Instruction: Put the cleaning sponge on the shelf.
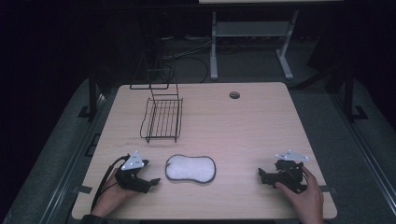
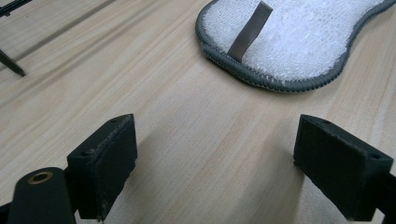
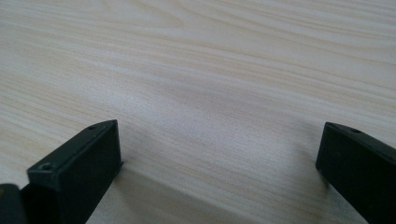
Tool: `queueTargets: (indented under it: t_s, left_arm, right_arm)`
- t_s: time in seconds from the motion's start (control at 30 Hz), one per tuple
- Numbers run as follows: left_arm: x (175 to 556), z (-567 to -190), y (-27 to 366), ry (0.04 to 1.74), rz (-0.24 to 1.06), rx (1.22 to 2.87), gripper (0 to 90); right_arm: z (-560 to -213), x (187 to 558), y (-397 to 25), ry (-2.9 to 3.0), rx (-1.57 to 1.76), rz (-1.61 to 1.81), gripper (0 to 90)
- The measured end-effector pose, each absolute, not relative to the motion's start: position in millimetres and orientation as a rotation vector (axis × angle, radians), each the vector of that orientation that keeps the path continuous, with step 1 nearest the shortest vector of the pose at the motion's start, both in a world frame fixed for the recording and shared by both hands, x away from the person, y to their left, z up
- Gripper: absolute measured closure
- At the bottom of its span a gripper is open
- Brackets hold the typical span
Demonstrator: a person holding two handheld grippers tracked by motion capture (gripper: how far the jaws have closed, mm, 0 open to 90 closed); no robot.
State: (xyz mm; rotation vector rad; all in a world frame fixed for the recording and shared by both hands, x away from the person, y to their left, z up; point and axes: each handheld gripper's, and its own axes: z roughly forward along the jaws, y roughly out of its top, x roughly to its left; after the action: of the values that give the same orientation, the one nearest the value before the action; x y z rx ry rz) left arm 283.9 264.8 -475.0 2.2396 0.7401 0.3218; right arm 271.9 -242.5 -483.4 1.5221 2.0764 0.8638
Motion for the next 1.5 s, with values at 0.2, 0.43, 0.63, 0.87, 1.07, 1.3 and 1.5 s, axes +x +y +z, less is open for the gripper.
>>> queueTargets:
  t_s: [0.2,0.43,0.63,0.87,1.07,1.3,1.5]
  left_arm:
    - [284.1,-473.6,264.2,0.746,0.324,2.252,13.3]
    - [282.3,-467.4,263.8,0.757,0.331,2.267,19.5]
    - [282.1,-459.1,262.2,0.749,0.280,2.237,37.2]
    - [284.2,-443.2,257.0,0.724,0.205,2.186,75.2]
    - [289.9,-430.7,250.6,0.722,0.154,2.174,89.9]
    - [299.1,-423.2,241.7,0.695,0.150,2.166,89.8]
    - [309.3,-419.1,231.0,0.673,0.139,2.171,89.8]
  right_arm:
    - [-483.4,271.9,-242.5,2.076,1.523,0.864,0.0]
    - [-483.4,271.9,-242.5,2.076,1.523,0.864,0.0]
    - [-483.4,271.9,-242.5,2.076,1.523,0.864,0.0]
    - [-483.3,272.1,-242.4,2.080,1.520,0.865,0.0]
    - [-483.4,272.2,-242.3,2.081,1.519,0.866,0.0]
    - [-483.4,272.3,-242.2,2.082,1.517,0.867,0.0]
    - [-483.4,272.6,-242.1,2.083,1.515,0.867,0.0]
